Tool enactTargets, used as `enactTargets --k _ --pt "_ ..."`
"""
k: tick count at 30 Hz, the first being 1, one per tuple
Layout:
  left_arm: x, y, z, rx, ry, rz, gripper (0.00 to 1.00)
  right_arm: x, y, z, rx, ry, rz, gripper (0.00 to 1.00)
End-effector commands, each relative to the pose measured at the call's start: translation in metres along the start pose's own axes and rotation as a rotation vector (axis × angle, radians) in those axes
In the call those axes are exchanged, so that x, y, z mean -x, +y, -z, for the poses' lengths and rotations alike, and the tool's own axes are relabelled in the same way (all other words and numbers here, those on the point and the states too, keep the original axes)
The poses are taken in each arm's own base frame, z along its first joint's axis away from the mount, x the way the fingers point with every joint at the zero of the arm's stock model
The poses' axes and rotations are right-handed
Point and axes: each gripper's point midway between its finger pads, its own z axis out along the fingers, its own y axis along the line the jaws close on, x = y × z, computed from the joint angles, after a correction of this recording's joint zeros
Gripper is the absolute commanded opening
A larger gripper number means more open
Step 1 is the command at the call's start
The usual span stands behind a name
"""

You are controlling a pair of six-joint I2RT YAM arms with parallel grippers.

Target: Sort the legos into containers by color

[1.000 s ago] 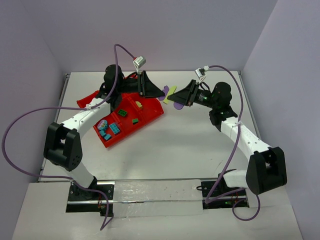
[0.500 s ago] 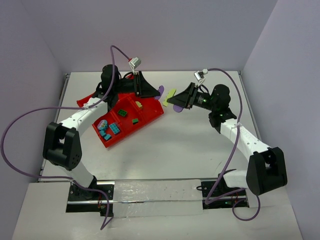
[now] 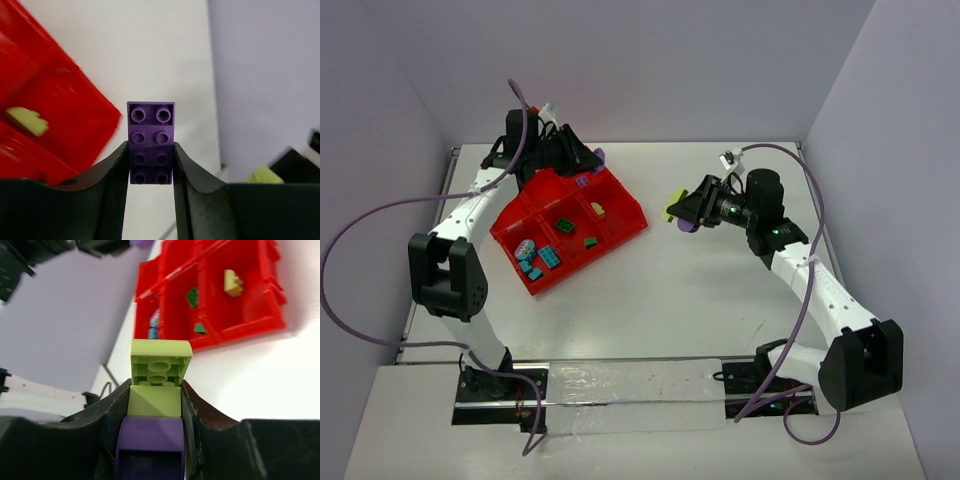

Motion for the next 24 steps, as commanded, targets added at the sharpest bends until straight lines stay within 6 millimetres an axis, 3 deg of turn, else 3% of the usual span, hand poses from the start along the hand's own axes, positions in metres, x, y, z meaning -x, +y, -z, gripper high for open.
enactTargets --k 1,5,12,19,21,22,24 --pt "0.029 0.066 -0.01 0.367 -0.106 -0.027 0.0 0.017 -0.003 0.013 -0.1 -0.051 0.089 0.0" --pt "0.047 0.104 -0.03 0.506 -0.135 -0.033 0.0 0.016 -0.009 0.016 -0.145 -0.048 0.096 0.0" --pt "0.077 0.129 -0.059 0.579 -0.184 -0.049 0.0 0.015 -0.016 0.02 -0.189 -0.049 0.1 0.0" --pt "0.077 0.152 -0.07 0.64 -0.179 -0.043 0.02 0.013 -0.021 0.018 -0.202 -0.04 0.089 0.0" --pt "0.076 0.152 -0.072 0.634 -0.169 -0.044 0.15 0.014 -0.021 0.017 -0.2 -0.039 0.089 0.0" --pt "0.076 0.15 -0.072 0.625 -0.169 -0.046 0.34 0.013 -0.021 0.017 -0.201 -0.037 0.088 0.0" --pt "0.079 0.143 -0.069 0.608 -0.184 -0.051 0.61 0.013 -0.022 0.017 -0.201 -0.039 0.089 0.0"
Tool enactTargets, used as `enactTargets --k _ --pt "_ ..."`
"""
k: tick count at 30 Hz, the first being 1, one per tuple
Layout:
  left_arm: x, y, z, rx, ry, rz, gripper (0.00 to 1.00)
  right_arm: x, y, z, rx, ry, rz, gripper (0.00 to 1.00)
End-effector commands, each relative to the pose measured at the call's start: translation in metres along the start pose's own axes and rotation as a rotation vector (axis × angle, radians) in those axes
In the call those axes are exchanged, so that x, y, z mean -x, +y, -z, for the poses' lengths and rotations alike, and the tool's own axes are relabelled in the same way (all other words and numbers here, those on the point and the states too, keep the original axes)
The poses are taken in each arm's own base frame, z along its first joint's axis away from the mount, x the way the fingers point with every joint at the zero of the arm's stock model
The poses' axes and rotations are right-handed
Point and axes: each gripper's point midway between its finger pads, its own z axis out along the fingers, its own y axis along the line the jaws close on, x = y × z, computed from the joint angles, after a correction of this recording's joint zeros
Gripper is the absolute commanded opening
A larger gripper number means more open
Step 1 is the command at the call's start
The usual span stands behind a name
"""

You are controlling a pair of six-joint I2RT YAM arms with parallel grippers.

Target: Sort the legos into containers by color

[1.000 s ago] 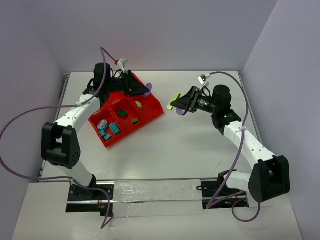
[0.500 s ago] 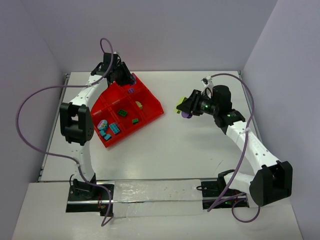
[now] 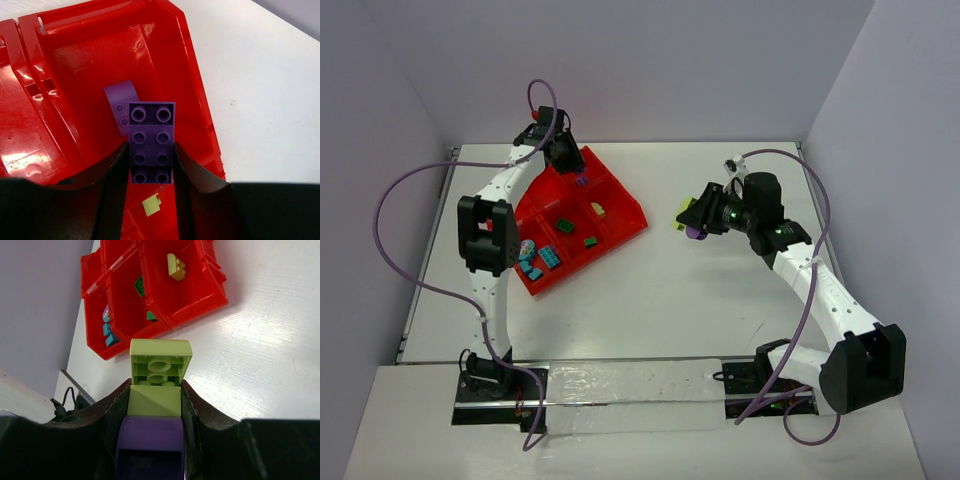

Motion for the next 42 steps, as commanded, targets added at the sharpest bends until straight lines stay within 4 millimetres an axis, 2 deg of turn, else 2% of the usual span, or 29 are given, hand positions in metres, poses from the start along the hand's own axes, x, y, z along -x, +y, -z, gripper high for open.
enactTargets --k 1,4,6,11,13,15,18,20,21,23,28,31,34,36,41,42 --pt "0.024 -0.019 0.02 -0.051 -0.071 -0.018 0.71 0.025 0.019 0.01 0.035 -0.073 0.055 0.0" --pt "0.03 -0.032 0.034 -0.087 -0.094 -0.041 0.81 0.025 0.019 0.01 0.036 -0.072 0.056 0.0" --pt "0.036 -0.043 0.053 -0.11 -0.122 -0.067 0.85 0.024 0.019 0.011 0.033 -0.074 0.057 0.0" --pt "0.033 -0.066 0.09 -0.18 -0.134 -0.111 0.84 0.026 0.019 0.013 0.031 -0.079 0.061 0.0" --pt "0.021 -0.083 0.117 -0.275 -0.136 -0.174 0.81 0.027 0.021 0.014 0.034 -0.083 0.061 0.0" --pt "-0.001 -0.102 0.139 -0.411 -0.082 -0.239 0.81 0.028 0.023 0.015 0.037 -0.086 0.058 0.0" --pt "-0.028 -0.112 0.166 -0.527 -0.042 -0.305 0.8 0.029 0.021 0.014 0.024 -0.084 0.045 0.0" --pt "-0.057 -0.116 0.189 -0.617 -0.003 -0.394 0.8 0.031 0.016 0.013 -0.012 -0.084 0.018 0.0" --pt "-0.071 -0.112 0.19 -0.62 0.021 -0.415 0.8 0.032 0.013 0.012 -0.028 -0.085 0.007 0.0" --pt "-0.094 -0.117 0.204 -0.636 0.045 -0.48 0.8 0.036 0.005 0.011 -0.088 -0.094 -0.031 0.0" --pt "-0.155 -0.132 0.221 -0.699 0.151 -0.587 0.8 0.036 -0.003 0.006 -0.141 -0.085 -0.13 0.0" --pt "-0.171 -0.129 0.221 -0.706 0.182 -0.583 0.79 0.035 -0.012 0.004 -0.184 -0.091 -0.169 0.0" --pt "-0.172 -0.124 0.218 -0.678 0.181 -0.565 0.79 0.031 -0.026 0.002 -0.242 -0.092 -0.184 0.0" --pt "-0.169 -0.117 0.213 -0.625 0.176 -0.562 0.79 0.025 -0.042 0.002 -0.312 -0.092 -0.188 0.0" --pt "-0.155 -0.103 0.201 -0.49 0.161 -0.601 0.79 0.021 -0.075 0.011 -0.487 -0.124 -0.14 0.0" --pt "-0.158 -0.099 0.197 -0.47 0.183 -0.611 0.79 0.019 -0.078 0.012 -0.499 -0.121 -0.133 0.0"
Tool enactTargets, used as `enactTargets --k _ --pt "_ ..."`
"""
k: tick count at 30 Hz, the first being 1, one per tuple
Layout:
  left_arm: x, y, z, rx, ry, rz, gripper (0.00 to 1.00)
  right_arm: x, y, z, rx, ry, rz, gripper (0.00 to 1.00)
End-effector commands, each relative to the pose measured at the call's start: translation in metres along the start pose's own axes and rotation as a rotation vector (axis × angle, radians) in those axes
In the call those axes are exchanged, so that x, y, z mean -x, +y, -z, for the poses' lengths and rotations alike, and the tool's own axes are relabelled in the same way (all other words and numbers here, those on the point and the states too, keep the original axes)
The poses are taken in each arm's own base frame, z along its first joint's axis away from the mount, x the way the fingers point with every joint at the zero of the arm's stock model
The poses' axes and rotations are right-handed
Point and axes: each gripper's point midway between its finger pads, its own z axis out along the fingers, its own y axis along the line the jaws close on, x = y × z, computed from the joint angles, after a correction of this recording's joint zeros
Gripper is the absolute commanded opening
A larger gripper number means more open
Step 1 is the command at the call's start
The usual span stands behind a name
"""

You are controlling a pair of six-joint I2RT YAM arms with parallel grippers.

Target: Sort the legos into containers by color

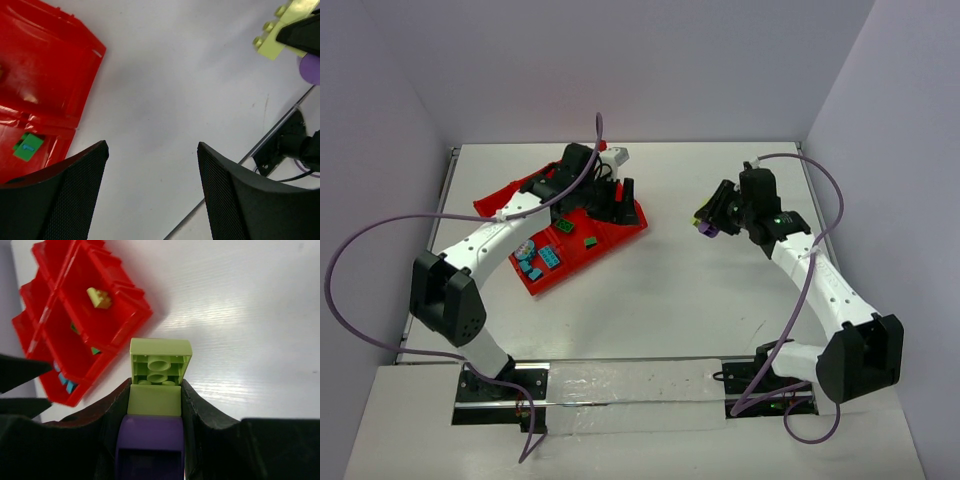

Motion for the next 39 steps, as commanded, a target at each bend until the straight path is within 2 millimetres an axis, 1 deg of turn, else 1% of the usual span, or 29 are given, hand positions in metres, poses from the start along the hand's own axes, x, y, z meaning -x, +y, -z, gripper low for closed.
enactTargets --k 1,4,7,8,10,12,13,15,16,18,19,20,21,23,25,27,28,29,30,32,34,35,37,39 --pt "0.021 0.008 0.013 0.088 -0.012 -0.058 0.79 0.012 -0.028 -0.001 -0.148 -0.083 0.041 0.0" --pt "0.028 0.004 0.009 0.066 -0.007 -0.068 0.8 0.01 -0.035 -0.004 -0.175 -0.081 0.047 0.0" --pt "0.028 -0.006 0.005 0.008 -0.002 -0.071 0.81 0.007 -0.033 -0.007 -0.163 -0.065 0.053 0.0" --pt "0.025 -0.014 0.002 -0.032 0.007 -0.077 0.81 0.003 -0.024 -0.009 -0.11 -0.039 0.055 0.0" --pt "0.019 -0.023 -0.004 -0.068 0.035 -0.084 0.8 -0.002 -0.015 -0.01 -0.054 -0.005 0.061 0.0" --pt "0.014 -0.029 -0.011 -0.079 0.061 -0.088 0.79 -0.003 -0.01 -0.01 -0.036 0.004 0.074 0.0" --pt "0.014 -0.029 -0.016 -0.071 0.069 -0.088 0.77 -0.004 -0.007 -0.009 -0.03 0.02 0.084 0.0" --pt "0.013 -0.034 -0.019 -0.075 0.077 -0.094 0.77 -0.006 -0.006 -0.011 -0.026 0.047 0.087 0.0" --pt "0.015 -0.038 -0.02 -0.084 0.071 -0.099 0.77 -0.008 -0.005 -0.01 -0.021 0.058 0.089 0.0" --pt "0.017 -0.047 -0.015 -0.121 0.037 -0.11 0.77 -0.014 0.007 -0.008 0.057 0.092 0.108 0.0" --pt "0.02 -0.048 -0.014 -0.13 0.018 -0.113 0.77 -0.015 0.013 -0.007 0.097 0.096 0.123 0.0" --pt "0.019 -0.046 -0.012 -0.131 0.018 -0.109 0.77 -0.018 0.02 -0.005 0.143 0.11 0.139 0.0" --pt "0.019 -0.044 -0.007 -0.138 0.023 -0.092 0.77 -0.023 0.03 0.0 0.215 0.128 0.164 0.0" --pt "0.028 -0.037 0.005 -0.177 0.013 -0.051 0.78 -0.03 0.044 0.009 0.323 0.14 0.21 0.0" --pt "0.042 -0.03 0.031 -0.26 -0.03 -0.006 0.8 -0.04 0.055 0.022 0.425 0.171 0.272 0.0" --pt "0.057 -0.032 0.059 -0.374 -0.097 0.016 0.83 -0.045 0.059 0.031 0.467 0.187 0.338 0.0" --pt "0.061 -0.035 0.07 -0.427 -0.123 0.011 0.85 -0.047 0.06 0.035 0.474 0.192 0.366 0.0" --pt "0.064 -0.039 0.077 -0.459 -0.139 0.002 0.86 -0.047 0.06 0.038 0.485 0.192 0.383 0.0" --pt "0.062 -0.043 0.079 -0.487 -0.136 0.007 0.87 -0.05 0.06 0.04 0.492 0.201 0.392 0.0" --pt "0.059 -0.058 0.089 -0.59 -0.127 -0.013 0.88 -0.05 0.061 0.045 0.505 0.189 0.418 0.0" --pt "0.051 -0.066 0.091 -0.678 -0.098 -0.001 0.89 -0.051 0.063 0.048 0.522 0.187 0.428 0.0" --pt "0.053 -0.073 0.095 -0.733 -0.111 -0.04 0.89 -0.051 0.065 0.05 0.533 0.184 0.428 0.0" --pt "0.046 -0.079 0.093 -0.781 -0.083 -0.023 0.9 -0.052 0.068 0.054 0.558 0.188 0.433 0.0" --pt "0.042 -0.089 0.094 -0.831 -0.069 -0.054 0.9 -0.052 0.072 0.058 0.582 0.178 0.444 0.0"
